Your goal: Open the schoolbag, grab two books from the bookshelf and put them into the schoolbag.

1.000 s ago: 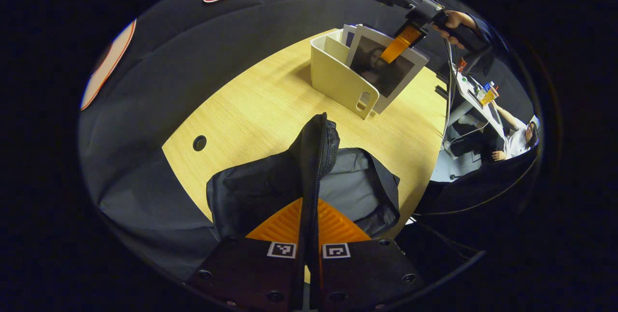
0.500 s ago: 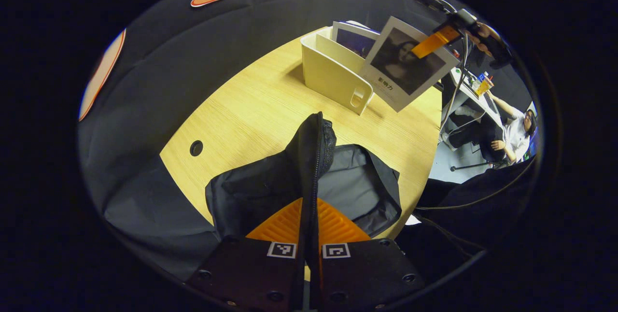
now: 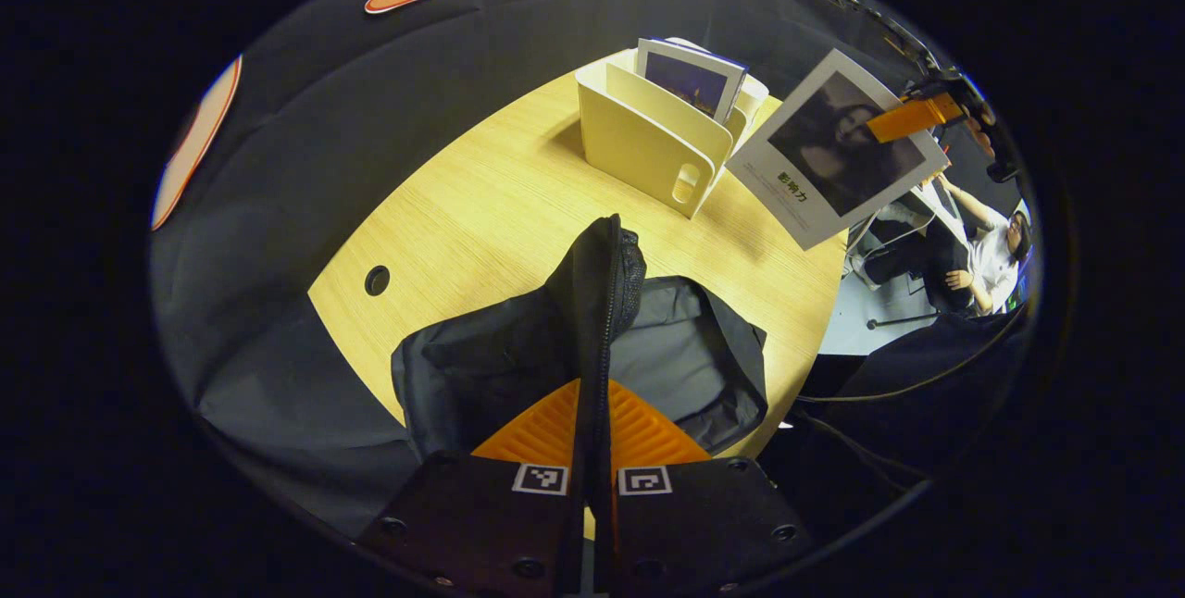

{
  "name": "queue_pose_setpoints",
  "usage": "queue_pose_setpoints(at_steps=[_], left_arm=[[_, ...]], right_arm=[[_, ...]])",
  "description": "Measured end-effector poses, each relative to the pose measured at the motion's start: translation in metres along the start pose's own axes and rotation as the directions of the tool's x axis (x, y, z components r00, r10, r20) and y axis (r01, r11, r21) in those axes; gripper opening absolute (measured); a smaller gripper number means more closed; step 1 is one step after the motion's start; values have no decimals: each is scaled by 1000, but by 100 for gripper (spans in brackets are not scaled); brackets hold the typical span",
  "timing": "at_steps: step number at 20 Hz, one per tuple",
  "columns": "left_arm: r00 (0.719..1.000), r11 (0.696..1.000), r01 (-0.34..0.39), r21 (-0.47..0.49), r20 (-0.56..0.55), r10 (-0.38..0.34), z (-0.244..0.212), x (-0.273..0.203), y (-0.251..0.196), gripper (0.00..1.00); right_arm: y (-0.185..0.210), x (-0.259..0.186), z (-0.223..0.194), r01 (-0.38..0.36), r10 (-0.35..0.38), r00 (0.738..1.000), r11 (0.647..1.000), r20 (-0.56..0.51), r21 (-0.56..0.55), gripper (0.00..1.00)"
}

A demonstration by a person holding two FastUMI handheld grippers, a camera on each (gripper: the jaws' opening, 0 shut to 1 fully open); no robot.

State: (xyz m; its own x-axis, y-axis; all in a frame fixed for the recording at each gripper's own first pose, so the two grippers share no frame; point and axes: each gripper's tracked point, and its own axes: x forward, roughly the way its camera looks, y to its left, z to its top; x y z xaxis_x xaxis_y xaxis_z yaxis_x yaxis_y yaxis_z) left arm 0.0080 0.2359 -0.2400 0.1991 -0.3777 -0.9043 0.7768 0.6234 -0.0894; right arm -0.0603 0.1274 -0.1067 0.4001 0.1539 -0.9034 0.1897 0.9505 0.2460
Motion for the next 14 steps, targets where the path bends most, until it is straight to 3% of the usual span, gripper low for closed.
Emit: queue_pose_setpoints(at_steps=[7, 14], left_arm=[[1000, 999, -24, -44, -6, 24, 0, 0, -7, 6], [999, 998, -43, -51, 5, 44, 3, -6, -16, 6]], right_arm=[[26, 9, -17, -164, 163, 986, 985, 24, 47, 35], [48, 34, -43, -347, 340, 938, 915, 67, 207, 35]])
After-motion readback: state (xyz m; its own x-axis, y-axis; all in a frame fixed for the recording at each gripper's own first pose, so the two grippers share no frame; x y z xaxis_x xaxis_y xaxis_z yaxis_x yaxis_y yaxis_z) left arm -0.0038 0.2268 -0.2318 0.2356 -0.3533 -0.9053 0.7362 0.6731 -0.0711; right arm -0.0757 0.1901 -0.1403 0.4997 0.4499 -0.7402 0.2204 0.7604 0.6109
